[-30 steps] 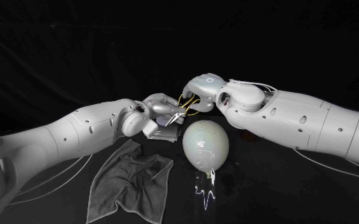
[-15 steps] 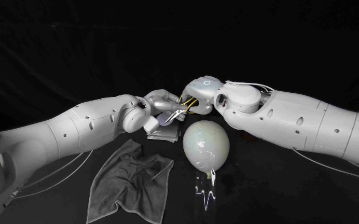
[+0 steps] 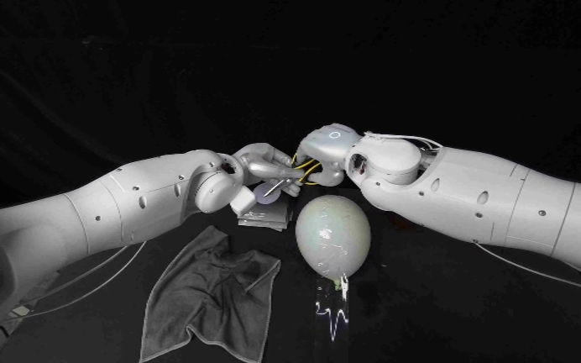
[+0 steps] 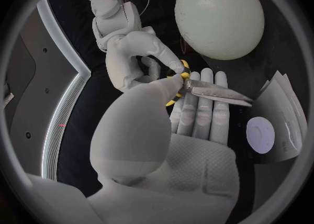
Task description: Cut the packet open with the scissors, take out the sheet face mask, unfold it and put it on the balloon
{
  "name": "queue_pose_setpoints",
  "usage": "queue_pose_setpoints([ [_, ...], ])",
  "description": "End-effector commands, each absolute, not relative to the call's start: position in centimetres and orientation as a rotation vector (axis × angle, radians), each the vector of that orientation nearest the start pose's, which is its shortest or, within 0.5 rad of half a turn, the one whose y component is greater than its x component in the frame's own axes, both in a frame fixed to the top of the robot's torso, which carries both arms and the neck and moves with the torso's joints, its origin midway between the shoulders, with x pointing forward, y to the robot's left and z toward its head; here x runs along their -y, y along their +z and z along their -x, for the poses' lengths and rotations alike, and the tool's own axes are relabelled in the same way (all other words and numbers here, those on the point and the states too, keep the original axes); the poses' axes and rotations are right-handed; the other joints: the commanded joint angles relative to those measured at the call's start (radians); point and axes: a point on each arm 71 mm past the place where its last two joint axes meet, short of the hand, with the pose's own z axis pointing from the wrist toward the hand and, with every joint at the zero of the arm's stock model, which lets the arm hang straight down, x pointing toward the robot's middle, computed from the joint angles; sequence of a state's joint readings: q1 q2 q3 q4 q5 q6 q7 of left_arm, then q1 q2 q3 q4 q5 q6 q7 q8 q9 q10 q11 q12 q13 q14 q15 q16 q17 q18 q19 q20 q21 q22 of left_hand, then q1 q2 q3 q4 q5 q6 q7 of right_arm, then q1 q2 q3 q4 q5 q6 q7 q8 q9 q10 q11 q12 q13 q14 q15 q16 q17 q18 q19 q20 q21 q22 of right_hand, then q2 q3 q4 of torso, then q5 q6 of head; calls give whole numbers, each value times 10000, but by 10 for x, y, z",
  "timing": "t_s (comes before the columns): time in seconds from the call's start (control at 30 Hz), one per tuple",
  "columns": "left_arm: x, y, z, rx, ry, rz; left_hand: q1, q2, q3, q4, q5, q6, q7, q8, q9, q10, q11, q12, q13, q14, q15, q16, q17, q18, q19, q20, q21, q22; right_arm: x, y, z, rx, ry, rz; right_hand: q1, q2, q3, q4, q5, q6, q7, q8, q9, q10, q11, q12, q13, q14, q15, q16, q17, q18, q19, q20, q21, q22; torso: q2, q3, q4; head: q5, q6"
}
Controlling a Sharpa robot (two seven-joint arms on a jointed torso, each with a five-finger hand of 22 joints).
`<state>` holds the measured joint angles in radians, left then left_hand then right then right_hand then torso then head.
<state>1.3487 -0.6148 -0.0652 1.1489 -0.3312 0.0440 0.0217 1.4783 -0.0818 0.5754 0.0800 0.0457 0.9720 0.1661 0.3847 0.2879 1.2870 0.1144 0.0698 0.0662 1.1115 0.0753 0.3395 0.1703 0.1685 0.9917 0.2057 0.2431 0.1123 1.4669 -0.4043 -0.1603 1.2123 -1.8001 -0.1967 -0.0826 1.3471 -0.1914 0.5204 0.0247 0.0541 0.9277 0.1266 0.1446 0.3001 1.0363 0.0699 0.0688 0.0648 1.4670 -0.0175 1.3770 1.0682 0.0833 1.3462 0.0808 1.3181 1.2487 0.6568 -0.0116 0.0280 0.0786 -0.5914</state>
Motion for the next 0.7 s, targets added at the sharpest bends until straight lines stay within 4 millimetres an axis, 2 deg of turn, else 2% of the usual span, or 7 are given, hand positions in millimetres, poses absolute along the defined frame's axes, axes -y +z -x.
queue_pose_setpoints([
  [0.03, -160, -140, -555, -19395, -14581, 6196, 2, 101, 3, -71, 27, 55, -7, 54, 969, 175, -126, -47, -8, 38, -44, -56, 17, 116, 28, -44, 46, 14, 46, -110, -540, -14556, 4167, 7941, -114, 95, 63, 94, -48, 1, 90, -68, 8, 176, 91, 46, 3, 193, 203, -16, -2, -39, -1, 86, -26, 8, 0, -8, 12, -35, 3],
  [0.2, -152, -139, -548, -19671, -14830, 5806, -8, 113, 2, -79, 26, 56, -9, 56, 976, 183, -128, -46, -8, 48, -46, -58, 21, 115, 28, -46, 56, 19, 45, -112, -541, -14797, 4017, 8014, -152, 176, 139, 162, -47, 40, 112, -52, 22, 235, 123, 27, -9, 193, 249, -11, -2, -38, 6, 139, -32, 18, 2, -21, 13, -70, 1],
  [0.3, -149, -138, -545, -19767, -14936, 5659, -19, 125, -3, -99, 25, 57, -13, 58, 986, 194, -132, -45, -7, 61, -50, -62, 28, 115, 28, -51, 71, 28, 45, -115, -541, -15068, 3938, 8142, -178, 258, 204, 216, -46, 58, 104, -44, 30, 240, 127, -2, -19, 189, 262, -17, -27, -37, 14, 166, -31, 30, -5, -15, 19, -76, -22],
  [0.57, -148, -137, -543, -19830, -14998, 5512, -34, 144, -9, -121, 24, 60, -17, 62, 999, 210, -138, -43, -6, 77, -55, -67, 37, 114, 29, -57, 90, 38, 46, -127, -539, -15611, 3977, 8489, -215, 757, 600, 422, -57, 344, 35, 119, 107, 372, 74, -36, -25, 206, 218, 30, 29, -49, 101, 181, 45, 162, 3, -7, 6, -51, -48],
  [0.6, -148, -137, -542, -19838, -14998, 5490, -34, 144, -9, -121, 24, 60, -17, 62, 999, 210, -138, -43, -6, 77, -55, -67, 37, 114, 29, -57, 90, 38, 46, -127, -539, -15651, 3991, 8515, -216, 928, 714, 478, -57, 373, 37, 143, 124, 412, 74, -37, -25, 202, 220, 27, 16, -44, 86, 179, 25, 144, 5, -8, 11, -52, -50],
  [0.63, -148, -137, -542, -19842, -14997, 5479, -34, 144, -9, -121, 24, 60, -17, 62, 999, 210, -138, -43, -6, 77, -55, -67, 37, 114, 29, -57, 90, 38, 46, -128, -539, -15658, 3999, 8521, -213, 964, 736, 486, -56, 376, 36, 147, 127, 419, 73, -36, -25, 202, 220, 28, 18, -43, 85, 178, 23, 143, 6, -8, 13, -53, -51],
  [0.7, -149, -137, -542, -19862, -14996, 5437, -39, 152, -12, -129, 23, 61, -19, 64, 1005, 217, -140, -42, -5, 84, -57, -68, 41, 114, 30, -59, 97, 42, 47, -128, -539, -15611, 4063, 8520, -211, 1211, 889, 555, -57, 394, 47, 176, 153, 483, 78, -32, -24, 197, 226, 25, 2, -45, 85, 178, 20, 150, 8, -6, 11, -52, -58],
])
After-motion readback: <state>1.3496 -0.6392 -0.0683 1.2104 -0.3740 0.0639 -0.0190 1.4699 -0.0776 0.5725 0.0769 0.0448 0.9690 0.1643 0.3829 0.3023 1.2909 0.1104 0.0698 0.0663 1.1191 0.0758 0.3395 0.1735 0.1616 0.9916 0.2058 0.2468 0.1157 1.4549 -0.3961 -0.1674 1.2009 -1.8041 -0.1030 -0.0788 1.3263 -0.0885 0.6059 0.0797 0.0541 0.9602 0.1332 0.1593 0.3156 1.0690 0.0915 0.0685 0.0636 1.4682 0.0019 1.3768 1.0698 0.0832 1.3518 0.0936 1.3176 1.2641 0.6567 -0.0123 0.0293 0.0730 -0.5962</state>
